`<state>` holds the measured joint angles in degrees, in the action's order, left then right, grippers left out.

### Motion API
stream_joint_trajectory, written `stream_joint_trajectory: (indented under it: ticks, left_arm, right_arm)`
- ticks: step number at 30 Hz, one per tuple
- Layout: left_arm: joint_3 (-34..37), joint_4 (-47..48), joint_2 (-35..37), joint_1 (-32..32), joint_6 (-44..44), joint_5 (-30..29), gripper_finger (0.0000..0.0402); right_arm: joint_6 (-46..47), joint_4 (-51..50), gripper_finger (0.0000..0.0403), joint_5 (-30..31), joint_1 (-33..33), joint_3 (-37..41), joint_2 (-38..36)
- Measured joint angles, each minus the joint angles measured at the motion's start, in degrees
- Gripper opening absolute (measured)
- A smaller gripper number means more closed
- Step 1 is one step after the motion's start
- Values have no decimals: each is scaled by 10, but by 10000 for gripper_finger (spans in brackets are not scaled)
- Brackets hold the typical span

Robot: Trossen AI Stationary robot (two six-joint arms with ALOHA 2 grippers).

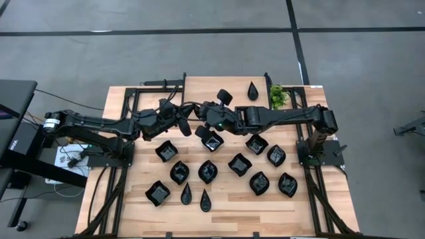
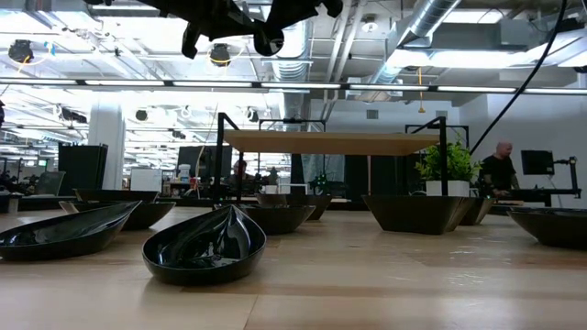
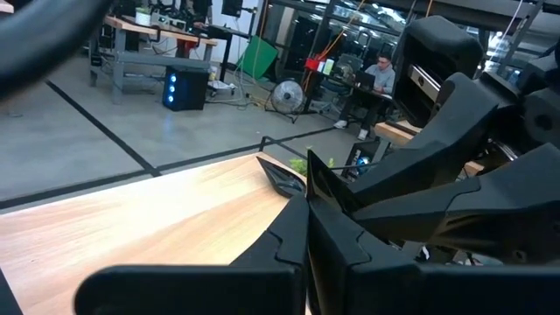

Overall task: Pick & Place Mini shaped plates
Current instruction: Stack the drop-shaped plate on top of the other drop-shaped plates on the shelf

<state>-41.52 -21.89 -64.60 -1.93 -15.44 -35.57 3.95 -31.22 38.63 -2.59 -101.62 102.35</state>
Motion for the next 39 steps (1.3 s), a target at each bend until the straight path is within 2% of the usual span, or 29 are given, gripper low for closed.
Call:
stream_joint_trajectory:
  ticks: [10, 24, 31, 39]
  left_arm:
    - [0, 0, 0, 0, 0, -1, 5]
    - [0, -1, 1, 0, -2, 26, 32]
    - [1, 0, 2, 0, 18, 71, 72]
    - [1, -1, 2, 0, 47, 75, 135]
  right_arm:
    - [0, -3, 5, 0, 0, 0, 0]
    - [8, -8, 1, -9, 0, 0, -1]
    - [28, -27, 0, -16, 0, 0, -2]
    - [28, -32, 0, -15, 0, 0, -1]
